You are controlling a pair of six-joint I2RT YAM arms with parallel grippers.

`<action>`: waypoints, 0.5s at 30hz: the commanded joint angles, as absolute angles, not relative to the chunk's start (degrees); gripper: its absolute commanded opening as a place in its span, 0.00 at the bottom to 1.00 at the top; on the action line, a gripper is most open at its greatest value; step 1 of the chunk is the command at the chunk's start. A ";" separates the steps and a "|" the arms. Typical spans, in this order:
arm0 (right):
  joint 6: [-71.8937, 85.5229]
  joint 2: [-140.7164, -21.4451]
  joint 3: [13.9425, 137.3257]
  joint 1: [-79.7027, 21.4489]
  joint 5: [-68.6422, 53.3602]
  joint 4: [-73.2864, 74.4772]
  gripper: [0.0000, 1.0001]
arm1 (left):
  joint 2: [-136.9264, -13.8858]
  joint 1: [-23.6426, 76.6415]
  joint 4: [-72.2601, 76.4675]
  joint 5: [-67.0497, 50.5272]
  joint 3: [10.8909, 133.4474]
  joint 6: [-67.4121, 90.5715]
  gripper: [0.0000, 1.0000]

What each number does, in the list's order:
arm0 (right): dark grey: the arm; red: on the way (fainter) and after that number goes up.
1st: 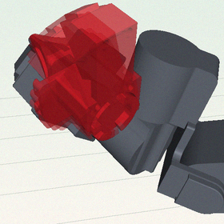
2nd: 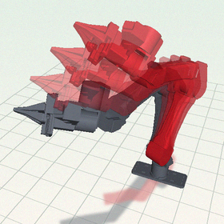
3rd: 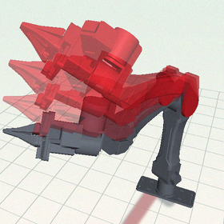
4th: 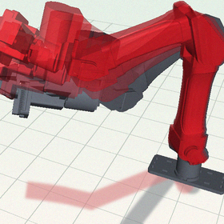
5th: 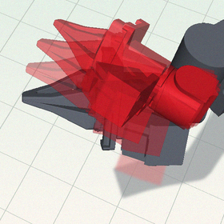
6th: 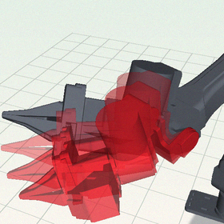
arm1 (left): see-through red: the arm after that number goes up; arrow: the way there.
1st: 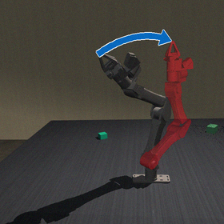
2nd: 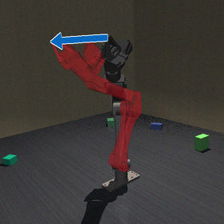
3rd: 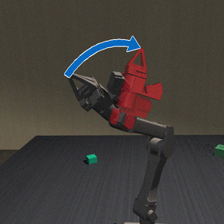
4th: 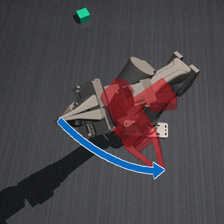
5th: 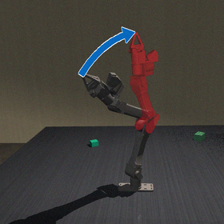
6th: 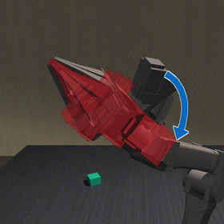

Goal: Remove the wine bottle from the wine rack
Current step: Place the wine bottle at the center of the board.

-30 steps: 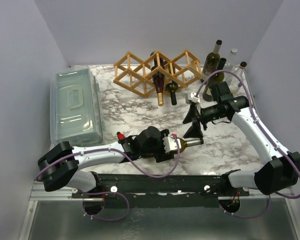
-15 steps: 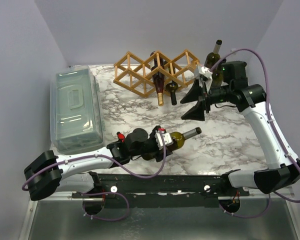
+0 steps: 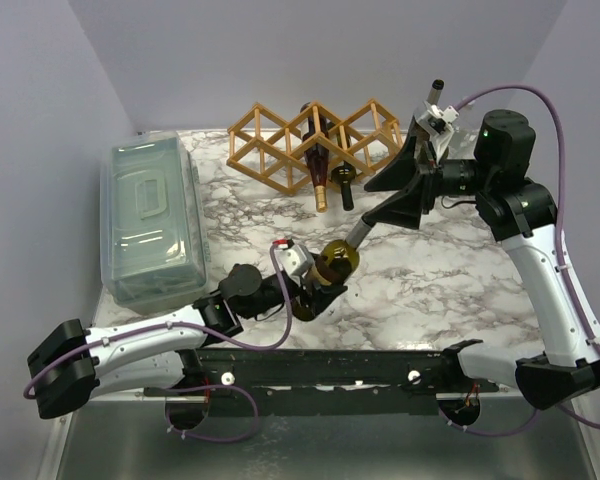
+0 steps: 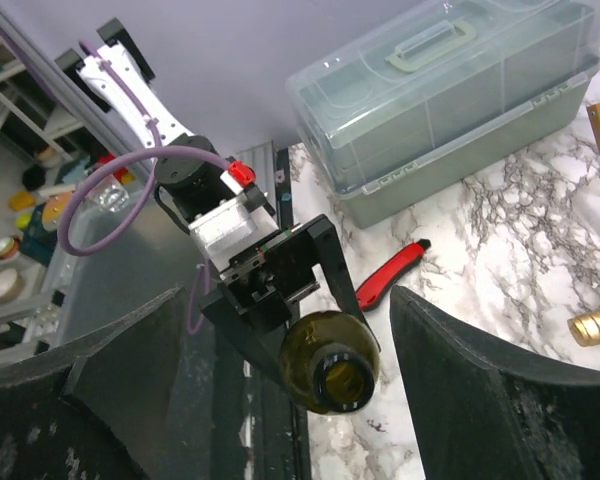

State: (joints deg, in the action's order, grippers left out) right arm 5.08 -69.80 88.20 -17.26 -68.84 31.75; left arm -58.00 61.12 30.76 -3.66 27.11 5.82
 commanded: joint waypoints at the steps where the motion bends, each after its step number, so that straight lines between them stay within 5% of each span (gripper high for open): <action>1: 10.59 -69.22 89.35 -16.87 -69.67 29.72 0.85 | -53.96 60.90 42.42 -0.45 27.78 11.72 0.00; 15: 12.98 -68.67 82.43 -16.78 -69.35 23.73 0.85 | -54.96 60.86 48.94 1.08 28.89 16.31 0.00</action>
State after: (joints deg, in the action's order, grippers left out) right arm 9.32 -69.28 85.65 -17.12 -66.76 28.40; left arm -55.00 61.12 39.57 -1.63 26.96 13.54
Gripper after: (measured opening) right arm 0.851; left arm 0.780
